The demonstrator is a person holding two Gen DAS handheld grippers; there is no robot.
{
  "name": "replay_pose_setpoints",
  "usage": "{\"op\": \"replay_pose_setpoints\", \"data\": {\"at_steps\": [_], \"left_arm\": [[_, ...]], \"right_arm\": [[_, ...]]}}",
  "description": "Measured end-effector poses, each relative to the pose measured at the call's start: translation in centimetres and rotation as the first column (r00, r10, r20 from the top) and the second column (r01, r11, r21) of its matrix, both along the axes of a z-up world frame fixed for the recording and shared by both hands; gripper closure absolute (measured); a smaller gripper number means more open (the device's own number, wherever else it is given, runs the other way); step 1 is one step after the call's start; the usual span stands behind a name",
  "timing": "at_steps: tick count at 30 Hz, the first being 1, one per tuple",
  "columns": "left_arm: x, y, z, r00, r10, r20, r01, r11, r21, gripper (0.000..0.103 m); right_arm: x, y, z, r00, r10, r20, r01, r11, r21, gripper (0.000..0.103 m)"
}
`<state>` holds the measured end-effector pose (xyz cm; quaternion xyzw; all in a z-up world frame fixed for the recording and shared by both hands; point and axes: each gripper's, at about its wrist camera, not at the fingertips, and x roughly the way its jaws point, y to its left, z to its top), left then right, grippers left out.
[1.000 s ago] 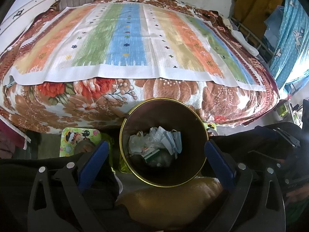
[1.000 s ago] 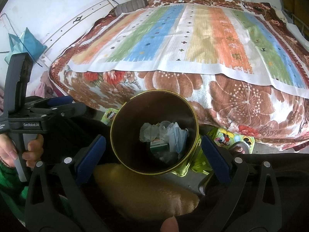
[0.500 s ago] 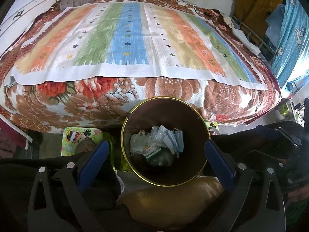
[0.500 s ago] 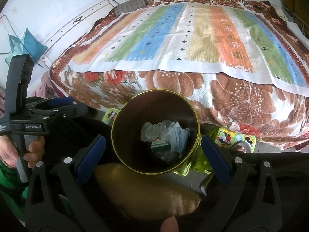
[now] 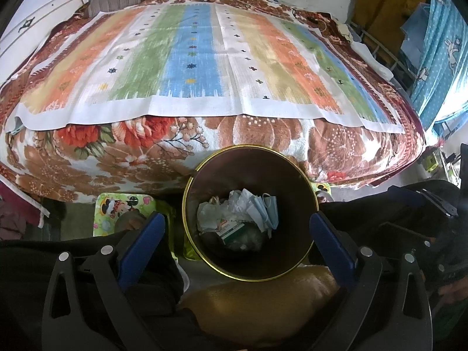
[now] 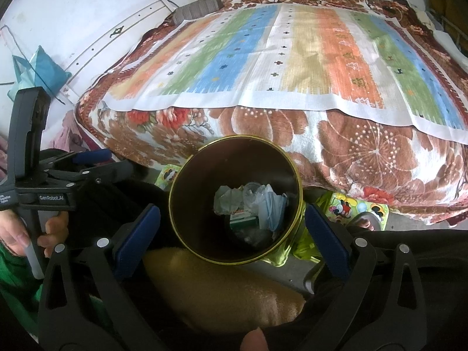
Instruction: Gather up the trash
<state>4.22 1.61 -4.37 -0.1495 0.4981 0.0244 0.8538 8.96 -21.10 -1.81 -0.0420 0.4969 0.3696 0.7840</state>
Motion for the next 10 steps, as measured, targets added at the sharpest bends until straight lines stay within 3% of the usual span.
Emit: {"op": "replay_pose_setpoints", "data": {"at_steps": [10], "left_arm": [[-0.05, -0.61, 0.13, 1.000, -0.018, 0.000, 0.018, 1.000, 0.018, 0.006]], "right_arm": [[0.02, 0.02, -0.01, 1.000, 0.001, 0.000, -0.001, 1.000, 0.000, 0.009]]}}
